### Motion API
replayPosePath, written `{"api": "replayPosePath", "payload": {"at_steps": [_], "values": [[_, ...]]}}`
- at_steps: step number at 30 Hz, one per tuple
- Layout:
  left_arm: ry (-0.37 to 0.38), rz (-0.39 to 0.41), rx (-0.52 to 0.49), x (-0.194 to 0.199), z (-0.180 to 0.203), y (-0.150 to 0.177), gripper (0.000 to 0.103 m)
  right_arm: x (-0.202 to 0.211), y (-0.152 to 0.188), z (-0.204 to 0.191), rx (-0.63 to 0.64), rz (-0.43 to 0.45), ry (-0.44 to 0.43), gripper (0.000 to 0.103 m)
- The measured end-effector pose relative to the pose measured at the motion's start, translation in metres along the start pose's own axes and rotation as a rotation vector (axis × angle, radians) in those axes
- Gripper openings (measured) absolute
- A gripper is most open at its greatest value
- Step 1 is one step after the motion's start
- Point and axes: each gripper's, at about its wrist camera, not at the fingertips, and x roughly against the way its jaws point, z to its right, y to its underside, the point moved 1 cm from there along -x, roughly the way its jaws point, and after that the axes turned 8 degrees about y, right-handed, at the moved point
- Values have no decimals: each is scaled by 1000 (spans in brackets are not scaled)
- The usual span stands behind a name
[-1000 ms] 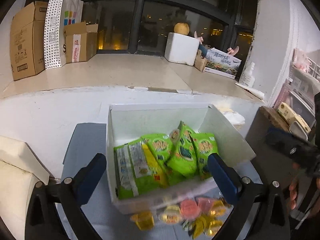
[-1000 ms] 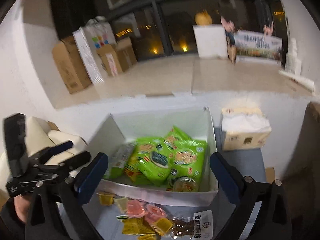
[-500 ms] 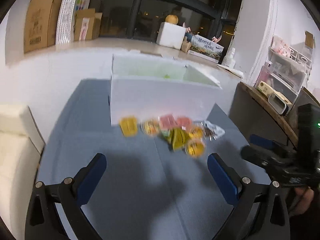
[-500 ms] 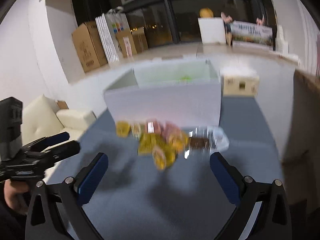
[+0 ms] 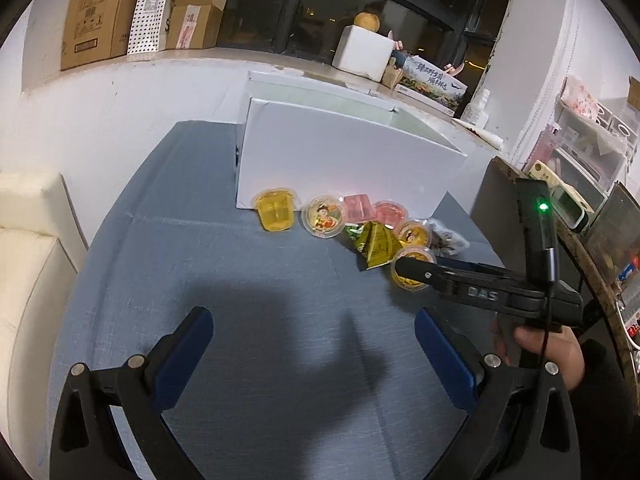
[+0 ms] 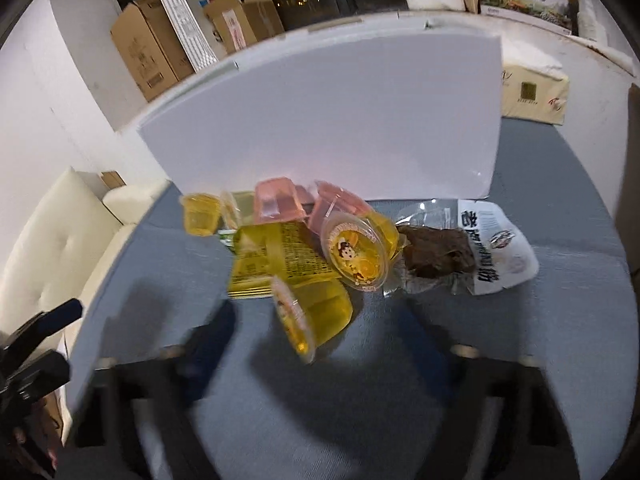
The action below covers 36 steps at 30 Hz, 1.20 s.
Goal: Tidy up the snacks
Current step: 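Grasp a yellow jelly cup with the right gripper while the left grasps another, then lower both yellow jelly cups into the white box and open both grippers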
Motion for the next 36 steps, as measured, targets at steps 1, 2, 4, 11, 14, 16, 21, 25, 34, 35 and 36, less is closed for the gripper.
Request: {"api": "replayPosePath", "payload": {"at_steps": [1, 2, 4, 11, 14, 16, 21, 25, 34, 35, 36], "values": [[0, -4, 2, -1, -1, 1, 103, -1, 0, -1, 5, -6, -11, 56], [-3, -8, 3, -3, -2, 1, 103, -3, 0, -2, 8, -17, -41, 48], [-7, -20, 7, -8, -4, 2, 103, -2, 2, -6, 37, -9, -28, 41], [-6, -29, 24, -23, -17, -4, 103, 16, 10, -9, 19, 30, -65, 39], [-36, -25, 43, -35, -27, -19, 103, 40, 13, -3, -23, 70, -84, 38], [-70, -22, 46, -49, -35, -35, 103, 54, 15, -3, -33, 102, -84, 38], [-174, -32, 54, -90, -48, -65, 103, 84, 24, 2, -54, 161, -92, 38], [-233, -60, 55, -117, -55, -72, 102, 91, 27, 0, -57, 176, -102, 38], [-216, -89, 7, -126, -50, -77, 46, 97, 27, -1, -66, 180, -103, 38], [-192, -88, 9, -123, -50, -74, 46, 98, 27, -1, -65, 181, -105, 38], [-180, -86, 13, -119, -51, -71, 46, 98, 28, -1, -62, 182, -104, 38]]}}
